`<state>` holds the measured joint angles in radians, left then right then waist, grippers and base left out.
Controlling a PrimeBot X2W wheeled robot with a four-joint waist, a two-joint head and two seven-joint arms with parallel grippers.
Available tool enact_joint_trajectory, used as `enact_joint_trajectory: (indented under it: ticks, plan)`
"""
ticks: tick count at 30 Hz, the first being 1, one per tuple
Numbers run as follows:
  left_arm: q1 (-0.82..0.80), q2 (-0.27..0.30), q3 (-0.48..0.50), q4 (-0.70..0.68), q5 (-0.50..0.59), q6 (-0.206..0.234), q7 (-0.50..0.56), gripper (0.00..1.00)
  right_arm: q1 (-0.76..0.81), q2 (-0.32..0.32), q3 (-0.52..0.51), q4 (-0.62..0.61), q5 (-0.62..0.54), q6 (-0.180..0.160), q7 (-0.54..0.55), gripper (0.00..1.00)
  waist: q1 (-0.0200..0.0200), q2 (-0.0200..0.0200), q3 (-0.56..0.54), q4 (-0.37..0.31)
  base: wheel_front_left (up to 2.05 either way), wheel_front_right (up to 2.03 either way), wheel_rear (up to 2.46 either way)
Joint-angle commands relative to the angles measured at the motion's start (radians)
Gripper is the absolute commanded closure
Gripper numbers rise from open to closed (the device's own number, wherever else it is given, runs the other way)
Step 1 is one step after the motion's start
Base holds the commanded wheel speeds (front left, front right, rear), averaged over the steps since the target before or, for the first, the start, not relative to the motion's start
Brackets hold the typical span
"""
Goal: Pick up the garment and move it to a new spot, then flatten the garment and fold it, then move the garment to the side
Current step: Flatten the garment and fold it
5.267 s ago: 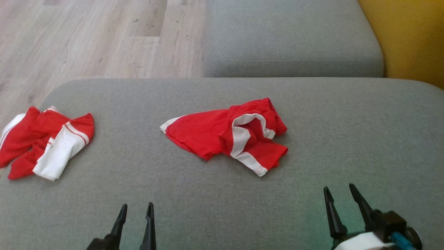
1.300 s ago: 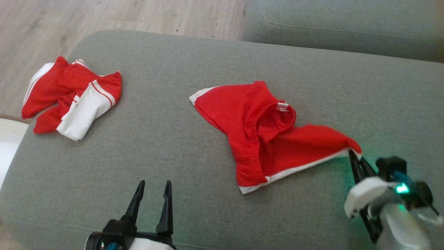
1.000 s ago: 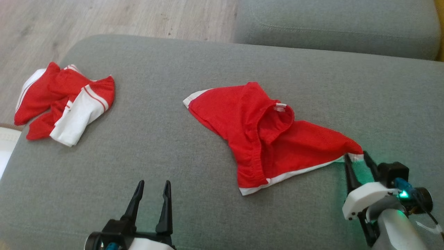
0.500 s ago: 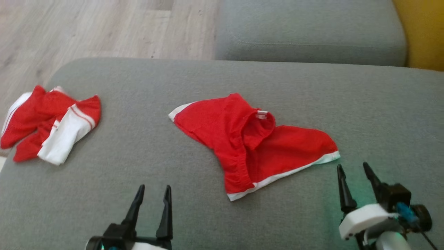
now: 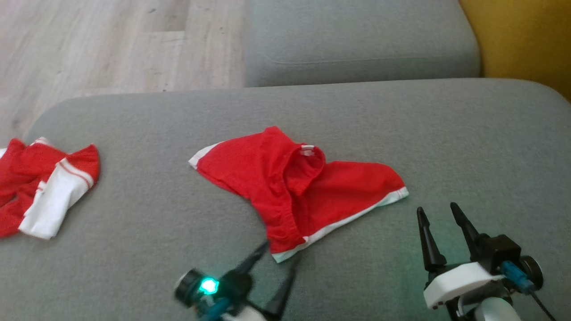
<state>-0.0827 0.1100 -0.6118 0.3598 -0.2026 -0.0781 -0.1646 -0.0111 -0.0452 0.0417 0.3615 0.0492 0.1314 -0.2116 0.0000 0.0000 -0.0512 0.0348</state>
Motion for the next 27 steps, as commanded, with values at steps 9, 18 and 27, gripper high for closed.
enact_joint_trajectory:
  ticks: [9, 18, 27]
  plan:
    - [-0.267, -0.049, -0.106, 0.198, 0.017, -0.041, 0.066, 0.0, -0.03, -0.005, 0.044, -0.065, -0.013, -0.001, 0.024, 0.0, 0.0, 0.0, 0.027, -0.09, 0.0, 0.0, 0.0]
    - [-0.391, -0.057, -0.156, 0.403, 0.007, -0.034, 0.123, 0.0, -0.018, -0.005, 0.036, -0.072, -0.015, -0.001, 0.026, 0.0, 0.0, 0.0, 0.042, -0.116, 0.0, 0.0, 0.0]
    - [-0.432, -0.059, -0.174, 0.511, -0.003, -0.009, 0.168, 0.68, -0.029, -0.005, 0.041, -0.069, -0.004, -0.001, 0.022, 0.0, 0.0, 0.0, 0.049, -0.092, 0.0, 0.0, 0.0]
